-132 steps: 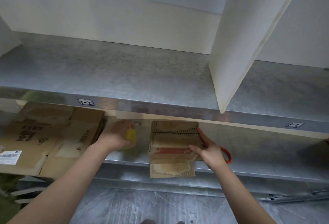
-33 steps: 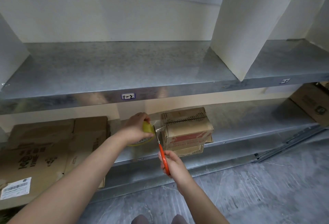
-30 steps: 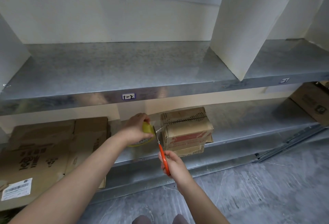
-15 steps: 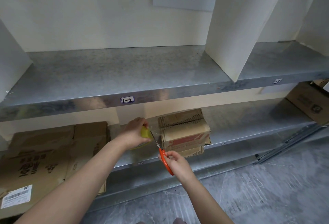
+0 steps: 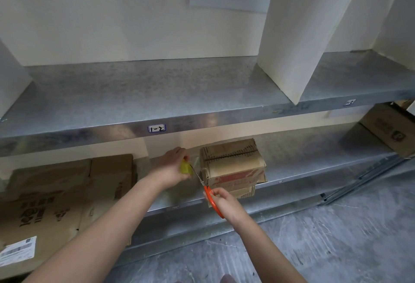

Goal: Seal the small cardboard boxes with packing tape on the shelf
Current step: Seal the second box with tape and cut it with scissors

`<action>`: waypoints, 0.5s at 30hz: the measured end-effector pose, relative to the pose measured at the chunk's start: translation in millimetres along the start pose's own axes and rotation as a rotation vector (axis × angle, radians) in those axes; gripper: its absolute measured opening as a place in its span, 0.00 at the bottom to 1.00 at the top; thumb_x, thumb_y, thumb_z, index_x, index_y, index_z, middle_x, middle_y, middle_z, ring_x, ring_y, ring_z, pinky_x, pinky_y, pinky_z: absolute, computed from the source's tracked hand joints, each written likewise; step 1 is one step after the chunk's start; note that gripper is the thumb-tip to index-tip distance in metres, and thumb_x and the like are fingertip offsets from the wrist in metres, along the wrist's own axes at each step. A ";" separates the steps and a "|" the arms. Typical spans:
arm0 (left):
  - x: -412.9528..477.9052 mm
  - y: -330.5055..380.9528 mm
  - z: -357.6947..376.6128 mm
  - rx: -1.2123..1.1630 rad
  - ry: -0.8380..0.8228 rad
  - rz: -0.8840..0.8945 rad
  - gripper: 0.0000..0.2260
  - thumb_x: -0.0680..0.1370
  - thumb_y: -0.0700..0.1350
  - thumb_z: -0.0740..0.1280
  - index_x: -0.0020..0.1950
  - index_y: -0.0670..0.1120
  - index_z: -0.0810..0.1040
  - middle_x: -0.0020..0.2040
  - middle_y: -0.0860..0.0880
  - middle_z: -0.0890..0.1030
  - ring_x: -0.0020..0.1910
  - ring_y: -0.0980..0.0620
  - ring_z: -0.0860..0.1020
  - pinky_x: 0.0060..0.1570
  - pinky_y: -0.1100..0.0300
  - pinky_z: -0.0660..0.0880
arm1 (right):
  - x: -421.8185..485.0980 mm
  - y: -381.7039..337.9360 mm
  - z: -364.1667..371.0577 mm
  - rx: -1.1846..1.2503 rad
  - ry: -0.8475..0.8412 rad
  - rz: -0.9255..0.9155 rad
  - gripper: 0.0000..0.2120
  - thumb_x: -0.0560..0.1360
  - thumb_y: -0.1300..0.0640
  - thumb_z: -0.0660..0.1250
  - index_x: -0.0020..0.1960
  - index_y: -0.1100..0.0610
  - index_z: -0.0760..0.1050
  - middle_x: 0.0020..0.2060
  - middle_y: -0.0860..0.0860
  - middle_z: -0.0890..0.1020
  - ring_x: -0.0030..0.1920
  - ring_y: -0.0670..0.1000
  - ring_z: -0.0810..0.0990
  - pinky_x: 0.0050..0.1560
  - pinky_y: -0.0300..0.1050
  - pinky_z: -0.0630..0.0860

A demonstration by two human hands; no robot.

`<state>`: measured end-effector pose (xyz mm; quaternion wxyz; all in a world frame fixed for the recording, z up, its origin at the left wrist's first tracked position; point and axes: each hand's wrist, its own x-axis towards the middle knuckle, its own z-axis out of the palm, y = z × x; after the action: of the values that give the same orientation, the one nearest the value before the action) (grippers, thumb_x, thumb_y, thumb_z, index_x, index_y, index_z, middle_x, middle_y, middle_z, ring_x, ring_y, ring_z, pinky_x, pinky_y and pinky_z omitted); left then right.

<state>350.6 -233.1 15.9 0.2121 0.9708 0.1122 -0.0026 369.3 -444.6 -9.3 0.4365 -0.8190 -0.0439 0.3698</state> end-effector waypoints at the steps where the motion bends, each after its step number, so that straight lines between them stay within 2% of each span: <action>1: 0.6 -0.3 -1.1 -0.002 -0.004 -0.006 0.20 0.68 0.51 0.77 0.53 0.51 0.71 0.55 0.52 0.73 0.53 0.49 0.73 0.44 0.59 0.66 | 1.7 -0.4 -0.1 0.035 -0.020 0.021 0.16 0.75 0.36 0.64 0.52 0.47 0.77 0.44 0.46 0.82 0.47 0.48 0.79 0.43 0.41 0.71; 5: 1.7 -3.1 -4.8 -0.013 -0.006 -0.040 0.19 0.68 0.52 0.77 0.52 0.53 0.70 0.54 0.55 0.73 0.51 0.51 0.73 0.45 0.57 0.71 | 6.8 2.1 2.8 0.156 -0.078 0.063 0.15 0.76 0.42 0.67 0.51 0.52 0.81 0.33 0.46 0.77 0.36 0.46 0.74 0.37 0.39 0.68; 8: 2.0 -4.7 -6.8 -0.030 -0.008 -0.056 0.18 0.68 0.51 0.76 0.49 0.55 0.69 0.52 0.56 0.73 0.49 0.53 0.73 0.42 0.59 0.68 | 8.9 4.8 2.3 0.161 -0.066 0.046 0.14 0.76 0.43 0.67 0.46 0.52 0.82 0.33 0.47 0.77 0.35 0.47 0.74 0.36 0.41 0.68; 12: 2.1 -5.8 -7.0 -0.036 -0.009 -0.062 0.18 0.68 0.51 0.76 0.48 0.55 0.68 0.51 0.56 0.72 0.47 0.54 0.72 0.40 0.60 0.66 | 10.8 4.6 -1.3 0.060 0.014 -0.006 0.15 0.76 0.40 0.66 0.45 0.50 0.83 0.33 0.42 0.79 0.37 0.45 0.76 0.38 0.39 0.70; 15: 4.2 -4.2 -6.3 -0.054 -0.012 -0.059 0.19 0.67 0.52 0.77 0.48 0.55 0.69 0.49 0.57 0.71 0.47 0.53 0.72 0.38 0.61 0.65 | 12.2 5.4 -4.2 0.066 0.010 -0.025 0.14 0.76 0.41 0.67 0.44 0.50 0.84 0.30 0.41 0.79 0.36 0.44 0.76 0.39 0.39 0.70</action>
<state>353.5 -225.9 19.8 0.2387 0.9609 0.1397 -0.0115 379.5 -446.0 -18.8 0.4679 -0.8055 -0.0398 0.3615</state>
